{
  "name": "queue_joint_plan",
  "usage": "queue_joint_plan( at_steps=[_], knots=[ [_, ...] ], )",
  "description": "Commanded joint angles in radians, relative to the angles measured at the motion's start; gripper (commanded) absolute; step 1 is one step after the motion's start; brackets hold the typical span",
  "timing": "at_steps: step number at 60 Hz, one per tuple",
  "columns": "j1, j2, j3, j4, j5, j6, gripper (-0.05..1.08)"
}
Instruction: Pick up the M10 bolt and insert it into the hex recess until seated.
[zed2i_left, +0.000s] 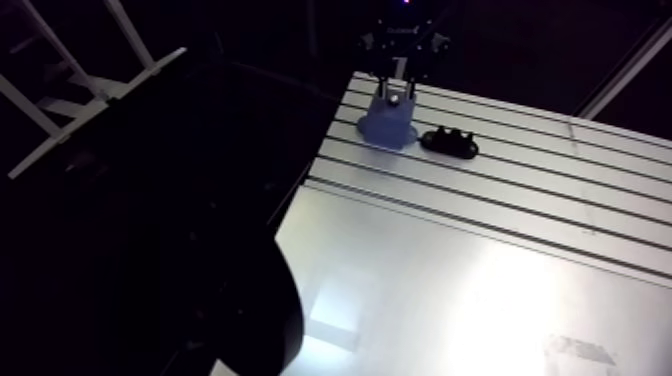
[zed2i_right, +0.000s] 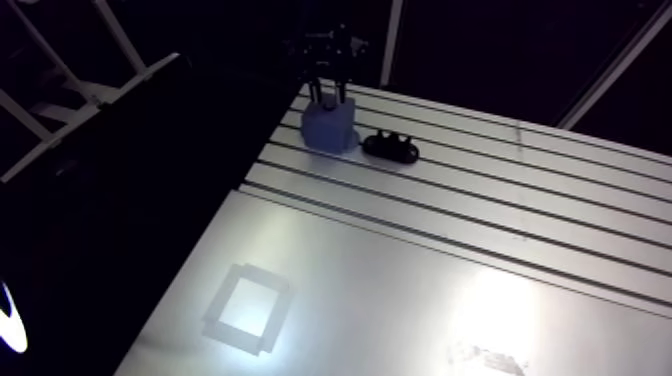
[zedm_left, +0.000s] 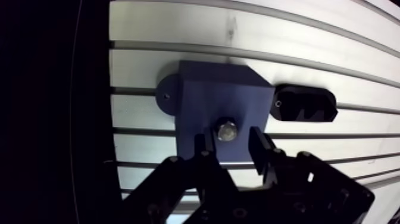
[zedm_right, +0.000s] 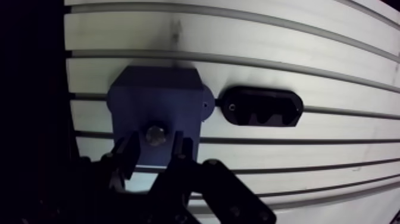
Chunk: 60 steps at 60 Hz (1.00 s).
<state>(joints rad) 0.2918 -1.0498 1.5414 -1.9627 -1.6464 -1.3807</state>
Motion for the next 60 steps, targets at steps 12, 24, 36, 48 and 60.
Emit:
queue_joint_plan(
  at_steps=[12,24,36,48,60],
  knots=[
    [-0.003,0.0,-0.002,0.0,0.007,-0.004,0.56],
    [-0.003,0.0,-0.001,0.0,0.007,-0.004,0.56],
    [-0.003,0.0,-0.002,0.0,0.007,-0.004,0.56],
    [-0.003,0.0,-0.002,0.0,0.007,-0.004,0.57],
    [-0.006,0.002,-0.002,0.0,0.009,-0.002,0.6]
  ],
)
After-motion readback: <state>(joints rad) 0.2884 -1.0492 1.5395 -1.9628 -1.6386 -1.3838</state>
